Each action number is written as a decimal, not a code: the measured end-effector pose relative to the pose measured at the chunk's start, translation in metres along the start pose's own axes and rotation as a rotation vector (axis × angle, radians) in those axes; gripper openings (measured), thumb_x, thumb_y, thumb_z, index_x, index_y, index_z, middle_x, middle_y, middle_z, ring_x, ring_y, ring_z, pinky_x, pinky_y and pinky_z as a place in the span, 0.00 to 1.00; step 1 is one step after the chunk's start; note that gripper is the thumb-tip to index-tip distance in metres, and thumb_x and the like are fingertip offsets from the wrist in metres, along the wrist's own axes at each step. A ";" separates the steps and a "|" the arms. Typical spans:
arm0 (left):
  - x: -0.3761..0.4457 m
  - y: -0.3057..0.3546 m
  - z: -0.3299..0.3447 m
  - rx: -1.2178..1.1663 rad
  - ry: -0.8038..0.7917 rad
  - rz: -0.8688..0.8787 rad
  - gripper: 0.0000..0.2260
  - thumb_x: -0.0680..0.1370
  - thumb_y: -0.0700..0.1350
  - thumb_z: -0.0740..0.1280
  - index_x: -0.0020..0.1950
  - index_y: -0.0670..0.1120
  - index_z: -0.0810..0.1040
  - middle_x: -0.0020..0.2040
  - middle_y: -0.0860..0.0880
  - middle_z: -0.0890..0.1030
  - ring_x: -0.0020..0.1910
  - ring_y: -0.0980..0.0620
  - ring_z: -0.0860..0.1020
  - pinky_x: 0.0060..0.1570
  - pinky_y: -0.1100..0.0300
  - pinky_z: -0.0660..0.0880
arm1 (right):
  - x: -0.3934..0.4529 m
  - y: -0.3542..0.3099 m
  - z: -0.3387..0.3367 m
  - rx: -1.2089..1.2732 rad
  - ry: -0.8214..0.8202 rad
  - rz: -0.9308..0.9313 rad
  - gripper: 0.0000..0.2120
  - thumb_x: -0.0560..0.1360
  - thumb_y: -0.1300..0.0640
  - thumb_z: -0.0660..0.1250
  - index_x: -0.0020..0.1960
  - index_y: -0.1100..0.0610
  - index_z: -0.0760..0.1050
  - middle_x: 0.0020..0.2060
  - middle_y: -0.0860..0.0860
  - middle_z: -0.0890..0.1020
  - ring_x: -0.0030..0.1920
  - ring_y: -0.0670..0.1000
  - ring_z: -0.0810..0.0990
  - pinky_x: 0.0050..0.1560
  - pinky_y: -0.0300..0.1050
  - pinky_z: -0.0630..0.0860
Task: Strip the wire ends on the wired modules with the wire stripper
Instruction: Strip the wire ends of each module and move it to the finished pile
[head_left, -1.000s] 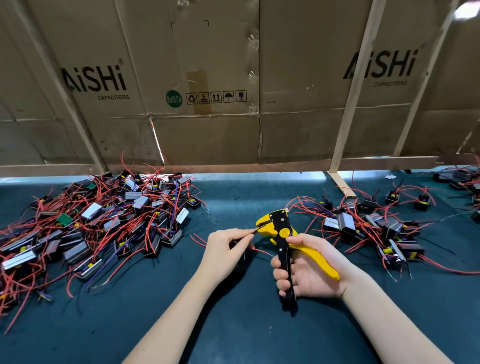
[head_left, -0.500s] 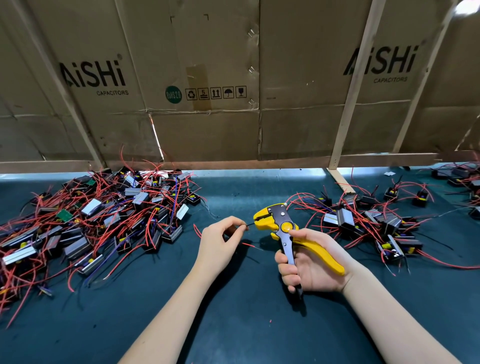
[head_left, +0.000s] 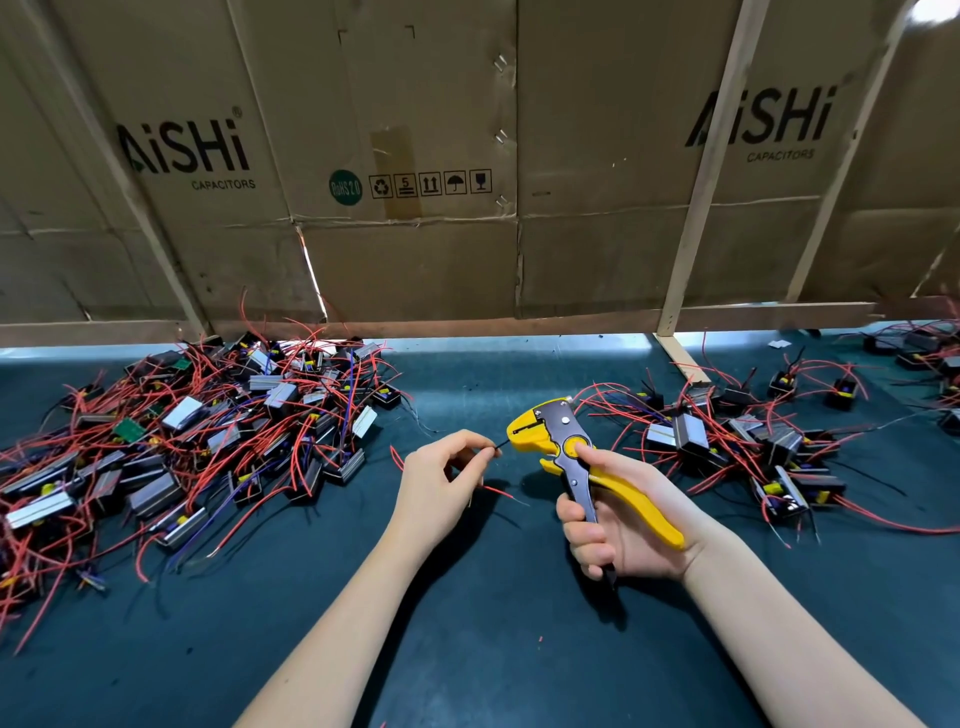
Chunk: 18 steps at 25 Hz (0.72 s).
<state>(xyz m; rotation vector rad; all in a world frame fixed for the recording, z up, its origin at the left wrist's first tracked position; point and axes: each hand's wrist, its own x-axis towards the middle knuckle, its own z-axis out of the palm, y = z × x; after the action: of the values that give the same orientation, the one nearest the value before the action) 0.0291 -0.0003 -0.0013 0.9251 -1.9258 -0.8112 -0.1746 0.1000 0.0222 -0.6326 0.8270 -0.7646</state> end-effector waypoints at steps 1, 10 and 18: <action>0.000 -0.001 0.000 -0.007 0.000 0.003 0.06 0.79 0.44 0.67 0.44 0.52 0.82 0.29 0.55 0.77 0.31 0.56 0.74 0.36 0.58 0.71 | 0.000 0.000 0.001 -0.026 0.006 -0.008 0.28 0.73 0.33 0.59 0.36 0.59 0.72 0.28 0.52 0.70 0.26 0.52 0.69 0.34 0.47 0.74; 0.006 -0.011 -0.015 -0.194 -0.286 -0.088 0.03 0.77 0.47 0.71 0.46 0.49 0.81 0.36 0.54 0.81 0.37 0.57 0.79 0.40 0.67 0.72 | 0.001 -0.002 0.003 0.058 0.175 -0.074 0.28 0.72 0.32 0.59 0.30 0.56 0.68 0.20 0.48 0.63 0.17 0.46 0.60 0.21 0.39 0.65; 0.005 -0.012 -0.032 -0.224 -0.481 -0.113 0.08 0.76 0.51 0.69 0.45 0.48 0.84 0.38 0.49 0.83 0.35 0.58 0.76 0.37 0.69 0.70 | 0.001 0.006 0.007 0.060 0.023 -0.068 0.27 0.73 0.36 0.63 0.42 0.63 0.73 0.35 0.58 0.71 0.35 0.58 0.73 0.46 0.53 0.76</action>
<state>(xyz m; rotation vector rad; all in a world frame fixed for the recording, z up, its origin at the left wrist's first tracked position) 0.0583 -0.0170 0.0049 0.7526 -2.1366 -1.3865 -0.1661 0.1045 0.0211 -0.6014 0.8038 -0.8572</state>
